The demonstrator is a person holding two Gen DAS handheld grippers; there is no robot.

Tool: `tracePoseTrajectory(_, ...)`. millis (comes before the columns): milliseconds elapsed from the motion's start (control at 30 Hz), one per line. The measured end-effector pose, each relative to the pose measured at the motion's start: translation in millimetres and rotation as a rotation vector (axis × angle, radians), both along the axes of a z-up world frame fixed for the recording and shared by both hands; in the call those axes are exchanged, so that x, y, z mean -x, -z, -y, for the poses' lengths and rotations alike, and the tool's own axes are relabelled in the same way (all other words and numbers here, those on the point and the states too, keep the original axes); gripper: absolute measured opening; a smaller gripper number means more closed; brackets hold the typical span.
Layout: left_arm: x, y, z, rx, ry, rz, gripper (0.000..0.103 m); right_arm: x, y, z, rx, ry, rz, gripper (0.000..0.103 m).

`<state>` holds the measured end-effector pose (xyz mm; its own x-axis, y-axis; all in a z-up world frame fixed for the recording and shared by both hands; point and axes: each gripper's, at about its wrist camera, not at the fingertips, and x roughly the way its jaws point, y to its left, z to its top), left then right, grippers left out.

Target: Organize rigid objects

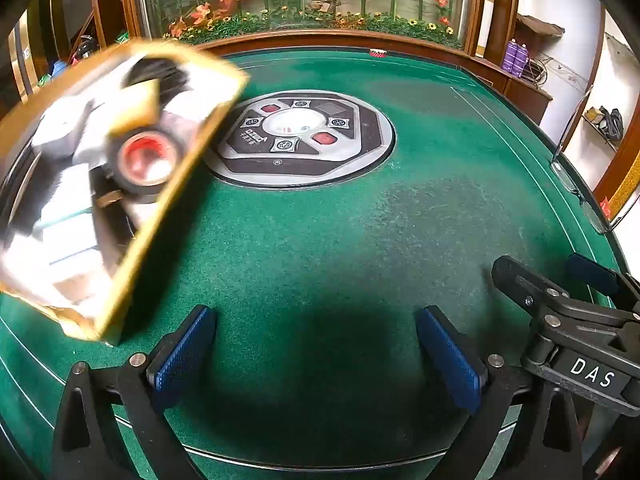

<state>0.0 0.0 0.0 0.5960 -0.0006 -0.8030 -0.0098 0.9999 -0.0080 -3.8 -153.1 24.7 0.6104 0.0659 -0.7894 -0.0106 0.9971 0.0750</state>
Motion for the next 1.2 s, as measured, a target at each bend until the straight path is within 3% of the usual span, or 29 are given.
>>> tracePoseTrajectory(1200, -6, -3, 6, 0.002, 0.006, -0.001, 0.103, -1, -1, -1, -0.003, -0.004, 0.002, 0.103)
